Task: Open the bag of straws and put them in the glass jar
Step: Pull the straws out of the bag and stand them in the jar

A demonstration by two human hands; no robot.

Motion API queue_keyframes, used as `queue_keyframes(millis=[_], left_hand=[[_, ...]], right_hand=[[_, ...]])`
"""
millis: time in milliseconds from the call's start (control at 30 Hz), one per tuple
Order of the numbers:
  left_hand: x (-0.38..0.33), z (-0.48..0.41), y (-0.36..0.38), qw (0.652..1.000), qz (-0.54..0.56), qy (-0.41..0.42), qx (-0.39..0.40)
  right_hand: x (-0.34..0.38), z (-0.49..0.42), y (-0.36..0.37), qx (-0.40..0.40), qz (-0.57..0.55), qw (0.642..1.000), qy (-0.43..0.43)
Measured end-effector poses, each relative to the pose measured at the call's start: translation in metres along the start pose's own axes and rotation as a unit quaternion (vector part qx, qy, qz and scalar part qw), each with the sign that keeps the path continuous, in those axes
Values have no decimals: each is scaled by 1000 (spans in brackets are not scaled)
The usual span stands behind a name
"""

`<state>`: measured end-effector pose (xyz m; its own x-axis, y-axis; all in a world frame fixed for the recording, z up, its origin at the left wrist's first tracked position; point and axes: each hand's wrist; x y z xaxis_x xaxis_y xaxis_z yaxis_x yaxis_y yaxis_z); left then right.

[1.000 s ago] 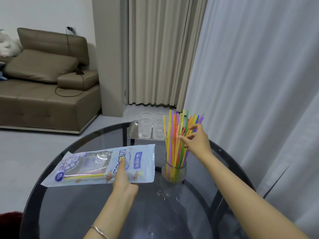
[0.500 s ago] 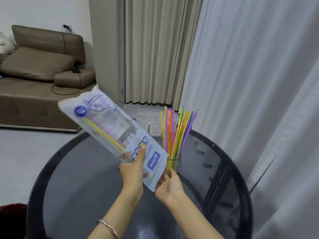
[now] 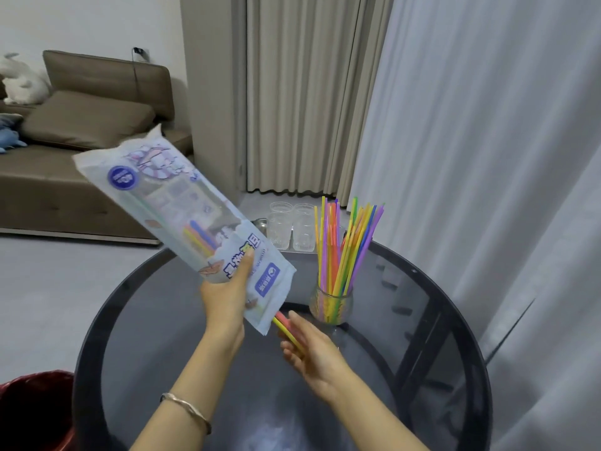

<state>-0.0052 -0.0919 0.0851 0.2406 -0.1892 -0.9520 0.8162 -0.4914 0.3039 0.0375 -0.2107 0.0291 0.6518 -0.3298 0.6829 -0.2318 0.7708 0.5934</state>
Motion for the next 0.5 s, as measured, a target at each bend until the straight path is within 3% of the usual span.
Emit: queue_keyframes(millis=[367,500], left_hand=[[19,-14,-11,982,111,-137,-67],[37,-3,5,976,107,-174,-69]], right_hand=[[40,-8,-10,-51,-159,974,-151],[35,-7,-5,-48,-125,977,-167]])
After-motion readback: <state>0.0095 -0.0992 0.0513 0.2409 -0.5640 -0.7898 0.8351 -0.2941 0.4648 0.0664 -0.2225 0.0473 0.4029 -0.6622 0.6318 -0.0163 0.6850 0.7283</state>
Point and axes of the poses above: each hand's wrist, its own z-axis away from the middle knuckle, its own y-axis out of the palm, x = y × z, and after that the axes turned 9 degrees about -z, right-handed
